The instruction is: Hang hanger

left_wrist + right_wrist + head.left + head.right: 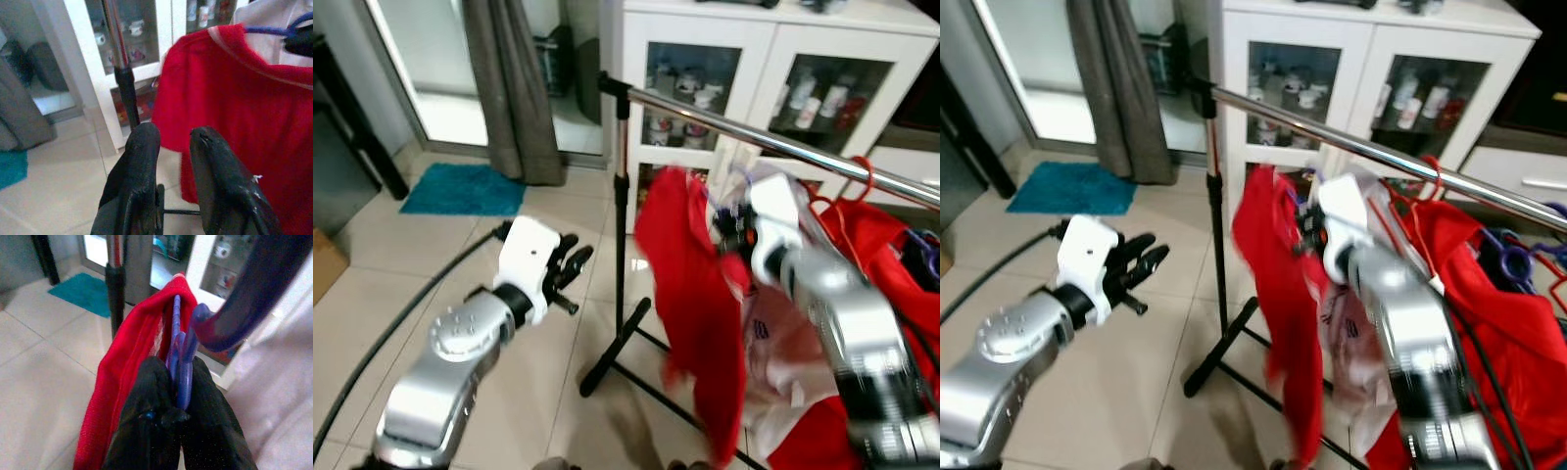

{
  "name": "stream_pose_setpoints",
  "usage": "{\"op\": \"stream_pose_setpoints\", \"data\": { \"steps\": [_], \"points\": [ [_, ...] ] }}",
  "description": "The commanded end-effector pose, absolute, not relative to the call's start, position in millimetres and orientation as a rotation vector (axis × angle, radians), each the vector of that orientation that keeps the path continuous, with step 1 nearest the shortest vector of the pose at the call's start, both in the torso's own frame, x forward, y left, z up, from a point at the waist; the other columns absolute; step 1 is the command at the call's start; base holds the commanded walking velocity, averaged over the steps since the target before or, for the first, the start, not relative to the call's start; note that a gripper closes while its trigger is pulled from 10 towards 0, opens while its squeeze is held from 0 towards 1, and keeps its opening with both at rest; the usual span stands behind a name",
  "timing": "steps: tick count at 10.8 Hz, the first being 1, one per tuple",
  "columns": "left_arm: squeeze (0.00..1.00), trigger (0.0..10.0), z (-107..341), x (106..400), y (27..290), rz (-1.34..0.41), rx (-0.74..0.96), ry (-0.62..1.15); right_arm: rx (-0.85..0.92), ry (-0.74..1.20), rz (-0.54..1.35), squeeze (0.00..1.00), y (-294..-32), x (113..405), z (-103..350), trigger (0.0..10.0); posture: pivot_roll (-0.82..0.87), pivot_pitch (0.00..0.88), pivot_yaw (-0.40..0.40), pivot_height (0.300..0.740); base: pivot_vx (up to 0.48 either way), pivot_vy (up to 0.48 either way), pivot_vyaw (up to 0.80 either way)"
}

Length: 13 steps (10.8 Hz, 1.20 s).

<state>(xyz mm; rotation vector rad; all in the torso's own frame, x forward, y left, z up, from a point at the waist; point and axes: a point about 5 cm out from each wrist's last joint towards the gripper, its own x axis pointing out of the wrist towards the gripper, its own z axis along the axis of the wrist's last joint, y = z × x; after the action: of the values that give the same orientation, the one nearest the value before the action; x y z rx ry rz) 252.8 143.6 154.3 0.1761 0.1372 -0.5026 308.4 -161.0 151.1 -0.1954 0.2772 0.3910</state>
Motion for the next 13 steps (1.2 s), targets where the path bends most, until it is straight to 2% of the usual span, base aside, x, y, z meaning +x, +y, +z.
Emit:
{"op": "stream_pose_setpoints", "data": {
  "steps": [1,2,3,5,6,10,13],
  "points": [
    [0.00,10.0,153,251,143,-0.491,0.192,0.135,-0.208,0.219,0.379,0.00,-159,306,165,0.9,0.07,0.000,0.009,0.740,0.000,0.000,0.00],
    [0.00,10.0,150,250,142,-0.483,0.176,0.150,-0.244,0.203,0.373,0.00,-159,296,160,9.2,0.06,0.000,0.004,0.740,0.000,0.000,0.00],
    [0.00,10.0,148,249,144,-0.458,0.192,0.154,-0.253,0.192,0.326,0.00,-160,280,144,10.0,0.06,0.000,-0.008,0.740,0.000,0.000,0.00],
    [0.00,10.0,146,249,146,-0.432,0.183,0.150,-0.189,0.195,0.290,0.00,-160,271,136,10.0,0.06,0.000,-0.018,0.740,0.000,0.000,0.00],
    [0.00,10.0,141,247,151,-0.395,0.153,0.152,-0.066,0.211,0.244,0.00,-160,260,128,10.0,0.06,0.001,-0.024,0.740,0.000,0.000,0.00],
    [0.00,10.0,134,244,155,-0.350,0.119,0.158,-0.034,0.233,0.208,0.00,-159,251,118,10.0,0.05,0.005,-0.035,0.740,0.000,0.000,0.00],
    [0.00,10.0,133,244,155,-0.354,0.120,0.158,-0.041,0.240,0.196,0.00,-159,250,115,10.0,0.05,0.006,-0.033,0.740,-0.270,0.000,0.00]
  ]
}}
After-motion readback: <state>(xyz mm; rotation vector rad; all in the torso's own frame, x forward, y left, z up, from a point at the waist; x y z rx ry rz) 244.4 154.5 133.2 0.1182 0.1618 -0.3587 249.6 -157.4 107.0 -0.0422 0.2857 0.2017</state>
